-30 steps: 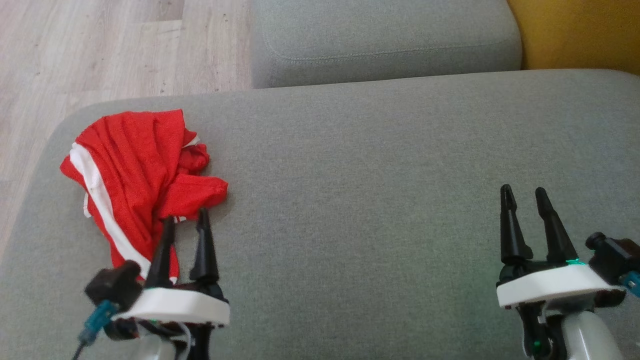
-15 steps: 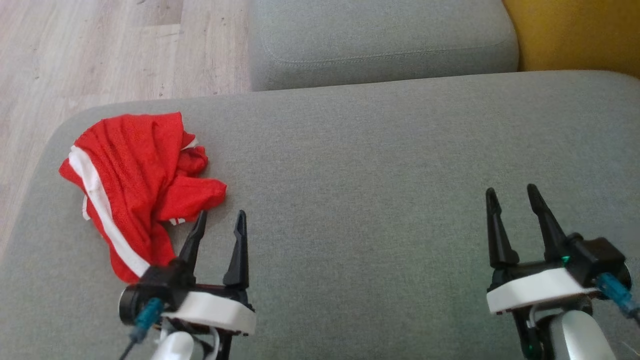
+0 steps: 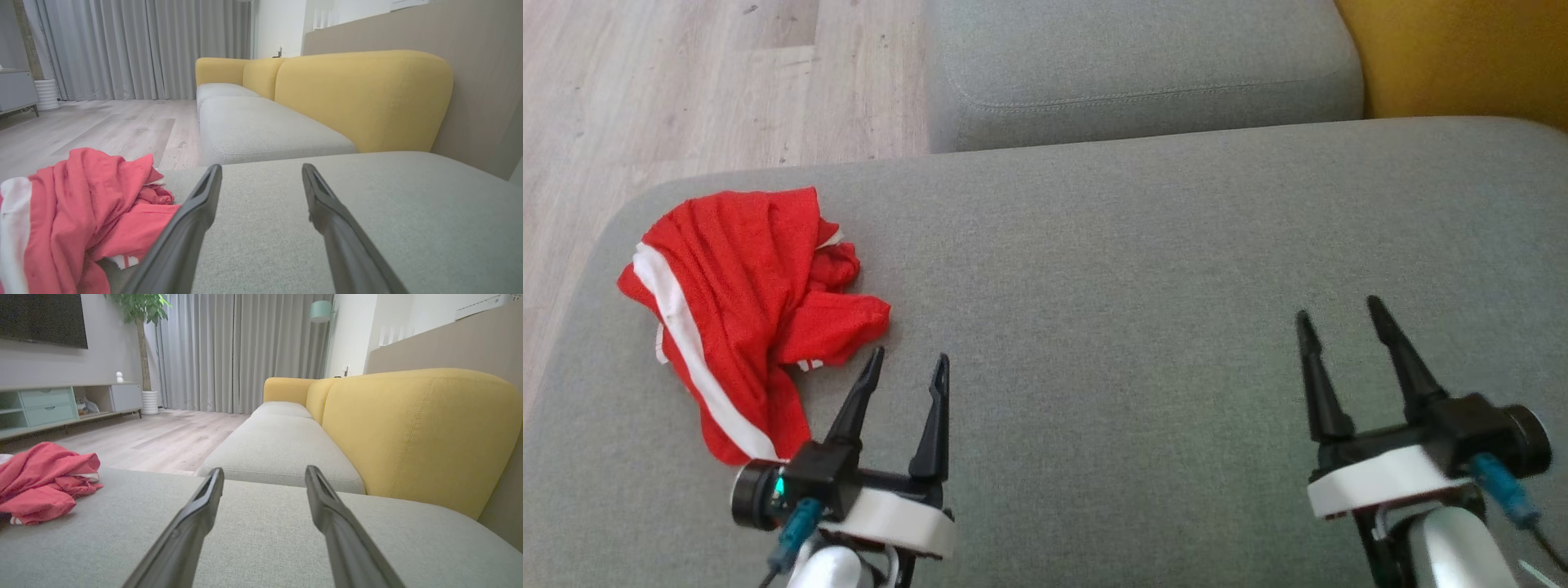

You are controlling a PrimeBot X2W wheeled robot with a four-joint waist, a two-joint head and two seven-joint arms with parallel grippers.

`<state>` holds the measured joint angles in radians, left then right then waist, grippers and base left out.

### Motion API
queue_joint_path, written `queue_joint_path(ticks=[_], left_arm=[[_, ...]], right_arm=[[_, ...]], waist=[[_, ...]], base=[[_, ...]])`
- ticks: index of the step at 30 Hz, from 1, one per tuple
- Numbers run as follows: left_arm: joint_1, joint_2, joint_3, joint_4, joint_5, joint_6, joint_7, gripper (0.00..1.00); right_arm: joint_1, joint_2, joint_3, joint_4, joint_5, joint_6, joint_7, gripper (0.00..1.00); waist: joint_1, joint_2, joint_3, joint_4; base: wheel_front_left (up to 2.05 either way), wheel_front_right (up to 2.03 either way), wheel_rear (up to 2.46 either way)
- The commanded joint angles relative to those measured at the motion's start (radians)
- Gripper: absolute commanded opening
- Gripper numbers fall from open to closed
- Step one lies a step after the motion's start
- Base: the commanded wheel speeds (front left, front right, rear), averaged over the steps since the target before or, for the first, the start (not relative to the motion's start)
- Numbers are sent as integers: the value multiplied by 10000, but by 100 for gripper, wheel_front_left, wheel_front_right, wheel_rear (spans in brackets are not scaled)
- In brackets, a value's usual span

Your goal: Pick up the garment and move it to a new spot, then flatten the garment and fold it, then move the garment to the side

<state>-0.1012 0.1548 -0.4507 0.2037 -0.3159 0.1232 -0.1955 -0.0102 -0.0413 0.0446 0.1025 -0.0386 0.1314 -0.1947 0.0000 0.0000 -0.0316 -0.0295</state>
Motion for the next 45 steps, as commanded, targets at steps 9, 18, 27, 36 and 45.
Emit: queue_joint_path(ticks=[9, 18, 27, 36, 45], left_arm=[[88, -620, 1499, -716, -393, -663, -387, 100], [387, -913, 1627, 653, 43, -1395, -651, 100], [287, -1016, 1895, 901, 56, -1604, -663, 100], [375, -1042, 2032, 880, -92, -1688, -663, 100], [338, -1044, 2021, 935, -153, -1560, -663, 100]], right_arm=[[-243, -83, 216, 462, 1555, -7, -394, 100], [-283, -89, 452, 1548, 1633, -7, -659, 100], [-305, -89, 691, 1780, 2089, -7, -671, 100], [-392, -89, 726, 2022, 2494, -7, -671, 100], [-321, -89, 851, 1956, 2175, -7, -671, 100]], waist=[[0, 0, -78, 3], [0, 0, -189, -57], [0, 0, -230, -67], [0, 0, -246, -50], [0, 0, -268, 379]], base=[[0, 0, 0], [0, 0, 0], [0, 0, 0], [0, 0, 0], [0, 0, 0]])
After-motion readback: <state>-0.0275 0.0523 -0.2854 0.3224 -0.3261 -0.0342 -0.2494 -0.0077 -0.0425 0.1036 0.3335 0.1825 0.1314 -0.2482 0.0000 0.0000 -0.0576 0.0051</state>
